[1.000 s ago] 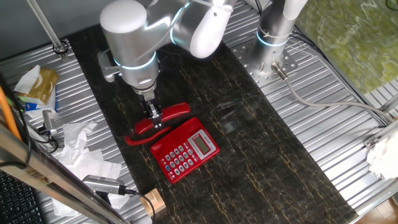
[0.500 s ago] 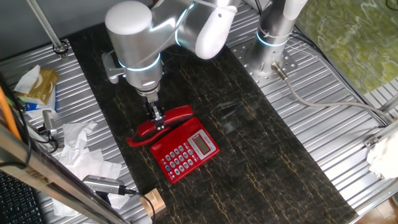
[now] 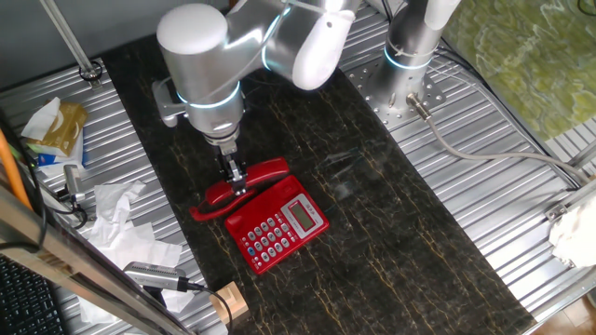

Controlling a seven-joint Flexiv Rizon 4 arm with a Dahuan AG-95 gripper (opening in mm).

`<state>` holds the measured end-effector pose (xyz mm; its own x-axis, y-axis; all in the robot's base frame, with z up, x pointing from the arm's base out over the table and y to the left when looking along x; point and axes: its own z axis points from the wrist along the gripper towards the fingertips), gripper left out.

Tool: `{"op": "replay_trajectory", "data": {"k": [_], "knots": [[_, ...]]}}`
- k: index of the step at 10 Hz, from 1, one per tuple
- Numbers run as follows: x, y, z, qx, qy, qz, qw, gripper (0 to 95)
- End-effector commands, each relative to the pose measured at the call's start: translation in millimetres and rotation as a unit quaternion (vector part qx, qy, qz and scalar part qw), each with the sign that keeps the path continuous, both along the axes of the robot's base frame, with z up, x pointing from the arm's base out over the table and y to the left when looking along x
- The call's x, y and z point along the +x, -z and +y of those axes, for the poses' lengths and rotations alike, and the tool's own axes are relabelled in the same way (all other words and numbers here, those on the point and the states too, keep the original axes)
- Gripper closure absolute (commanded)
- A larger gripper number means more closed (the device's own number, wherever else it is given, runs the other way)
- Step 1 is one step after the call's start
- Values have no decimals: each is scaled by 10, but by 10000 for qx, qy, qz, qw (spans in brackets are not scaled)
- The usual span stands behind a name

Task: Place the handset of the telephone on the corresponding phone cradle

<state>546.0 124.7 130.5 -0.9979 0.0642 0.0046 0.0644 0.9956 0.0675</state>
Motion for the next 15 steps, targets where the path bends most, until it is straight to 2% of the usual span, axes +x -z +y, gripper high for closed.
{"op": "replay_trajectory", "data": {"k": [1, 2, 15], "knots": [[5, 0, 2, -458, -543, -3, 9975, 950], [6, -1, 3, -550, -661, -15, 9963, 950], [35, -26, 35, -403, -607, -118, 9973, 950]]}}
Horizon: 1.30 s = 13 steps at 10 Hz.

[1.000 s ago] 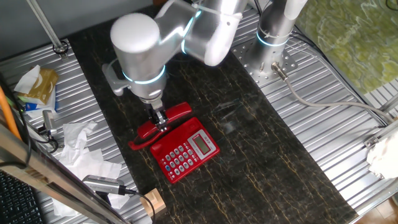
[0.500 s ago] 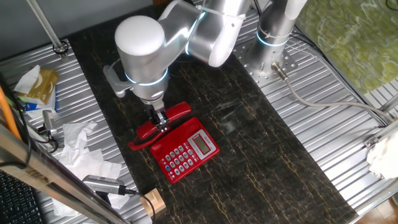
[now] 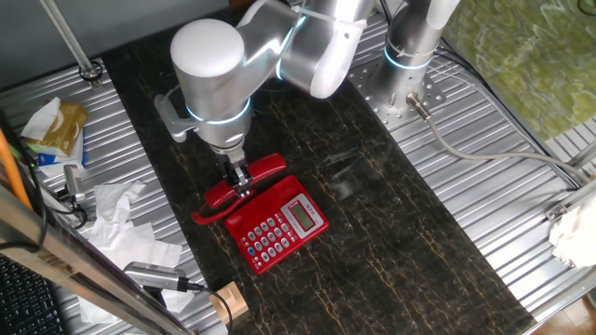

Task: Place the handset of the telephone on the corresponding phone cradle

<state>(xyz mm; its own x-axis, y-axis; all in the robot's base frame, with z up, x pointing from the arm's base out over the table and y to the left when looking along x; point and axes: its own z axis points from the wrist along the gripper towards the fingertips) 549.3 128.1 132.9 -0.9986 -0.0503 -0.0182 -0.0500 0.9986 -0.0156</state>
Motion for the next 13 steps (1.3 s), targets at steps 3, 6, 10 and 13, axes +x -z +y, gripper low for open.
{"op": "replay_trajectory", "data": {"k": [3, 6, 10, 13], "knots": [[2, -3, 1, 29, -157, 0, 9999, 950], [2, -3, 1, 67, -172, -119, 9998, 950], [2, -3, 1, 73, -153, -154, 9997, 950], [2, -3, 1, 114, -121, -161, 9997, 950]]}}
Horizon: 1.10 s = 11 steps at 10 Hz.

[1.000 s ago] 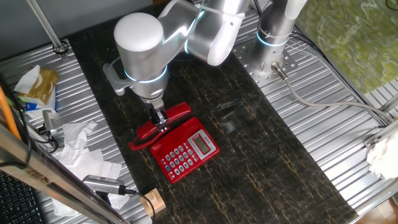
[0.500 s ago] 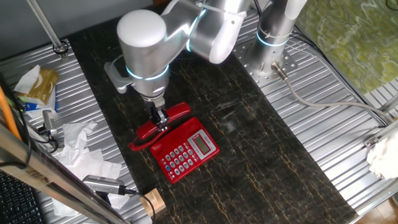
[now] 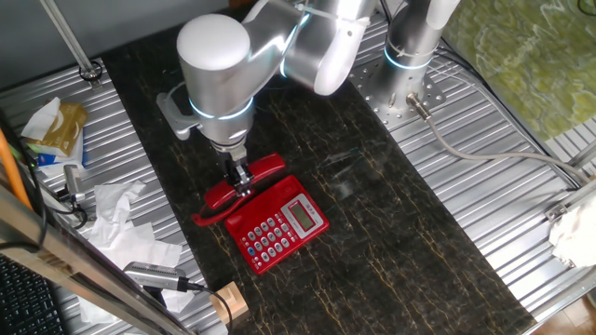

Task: Place the handset of the telephone on the corresponding phone cradle

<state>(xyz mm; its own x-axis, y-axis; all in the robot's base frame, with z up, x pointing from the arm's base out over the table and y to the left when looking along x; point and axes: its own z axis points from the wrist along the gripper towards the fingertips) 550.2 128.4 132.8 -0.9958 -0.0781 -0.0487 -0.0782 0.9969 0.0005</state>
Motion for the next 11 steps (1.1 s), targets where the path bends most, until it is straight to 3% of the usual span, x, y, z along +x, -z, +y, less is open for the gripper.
{"op": "replay_trajectory", "data": {"k": [1, 6, 11], "knots": [[-7, -4, -2, 39, 37, -24, 10000, 950], [-7, -4, -2, 183, -302, 34, 9994, 950], [-7, -4, -2, 162, -599, 87, 9980, 950]]}}
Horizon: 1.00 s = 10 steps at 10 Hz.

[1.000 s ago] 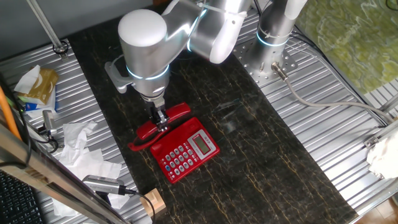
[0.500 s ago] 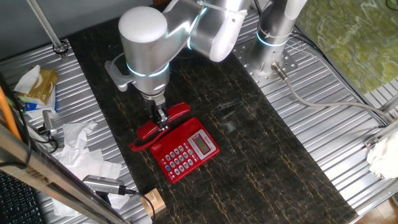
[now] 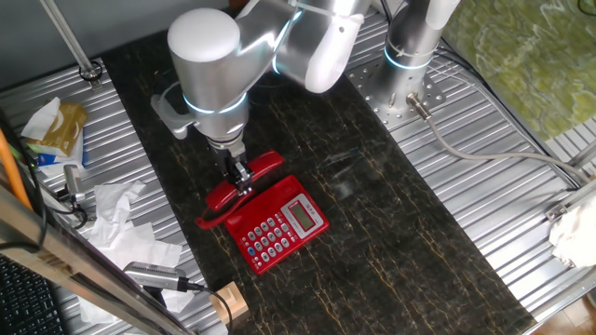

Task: Place the handset of the telephone on the corresponding phone cradle

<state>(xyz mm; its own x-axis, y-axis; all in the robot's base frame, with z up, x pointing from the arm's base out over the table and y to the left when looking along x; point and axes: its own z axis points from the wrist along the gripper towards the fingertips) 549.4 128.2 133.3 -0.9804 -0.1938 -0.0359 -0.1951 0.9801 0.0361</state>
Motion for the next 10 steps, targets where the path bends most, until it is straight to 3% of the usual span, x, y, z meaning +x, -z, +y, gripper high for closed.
{"op": "replay_trajectory", "data": {"k": [1, 4, 8, 10], "knots": [[1, 1, 0, -22, -46, 4, 10000, 950], [-13, -2, -4, -33, -180, 20, 9998, 950], [-47, 3, 13, -27, 231, 40, 9997, 950], [-53, 19, 38, 94, 412, 69, 9991, 950]]}}
